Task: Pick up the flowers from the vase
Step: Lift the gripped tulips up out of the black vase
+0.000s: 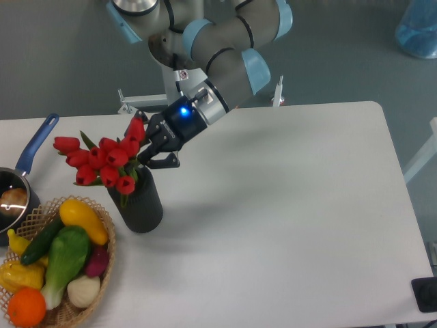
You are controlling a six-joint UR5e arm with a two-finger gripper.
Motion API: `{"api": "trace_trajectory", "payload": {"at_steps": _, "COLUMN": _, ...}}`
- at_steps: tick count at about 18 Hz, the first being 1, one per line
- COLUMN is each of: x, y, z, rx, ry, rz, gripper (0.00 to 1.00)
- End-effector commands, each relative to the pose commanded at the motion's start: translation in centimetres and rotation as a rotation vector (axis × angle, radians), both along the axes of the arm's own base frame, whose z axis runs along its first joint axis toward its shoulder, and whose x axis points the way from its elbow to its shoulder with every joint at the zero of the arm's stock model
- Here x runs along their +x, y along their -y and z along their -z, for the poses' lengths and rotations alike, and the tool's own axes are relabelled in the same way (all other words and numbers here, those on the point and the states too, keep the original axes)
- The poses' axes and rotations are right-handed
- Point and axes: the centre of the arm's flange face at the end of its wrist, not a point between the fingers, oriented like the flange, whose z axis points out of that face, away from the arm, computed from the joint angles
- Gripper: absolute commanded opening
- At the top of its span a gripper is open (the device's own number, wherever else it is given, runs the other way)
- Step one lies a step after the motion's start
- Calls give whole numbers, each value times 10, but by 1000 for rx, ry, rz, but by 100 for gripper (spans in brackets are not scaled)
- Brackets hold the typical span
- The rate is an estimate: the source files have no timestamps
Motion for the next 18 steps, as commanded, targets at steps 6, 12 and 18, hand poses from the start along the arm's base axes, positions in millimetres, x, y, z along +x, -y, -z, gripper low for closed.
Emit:
{"api": "trace_trajectory", "payload": {"at_steps": 6, "x": -18, "y": 9, "z": -24, "rx": 84, "ry": 65, "rz": -30, "gripper": 21}}
{"api": "trace_trajectory", "payload": {"at_steps": 12, "x": -20, "y": 12, "z": -54, "rx": 104, "ry": 110, "rz": -37, "gripper": 22}}
{"api": "trace_trajectory", "payload": {"at_steps": 18, "x": -54, "y": 27, "z": -67, "rx": 116, "ry": 145, "rz": -96, "gripper": 22}}
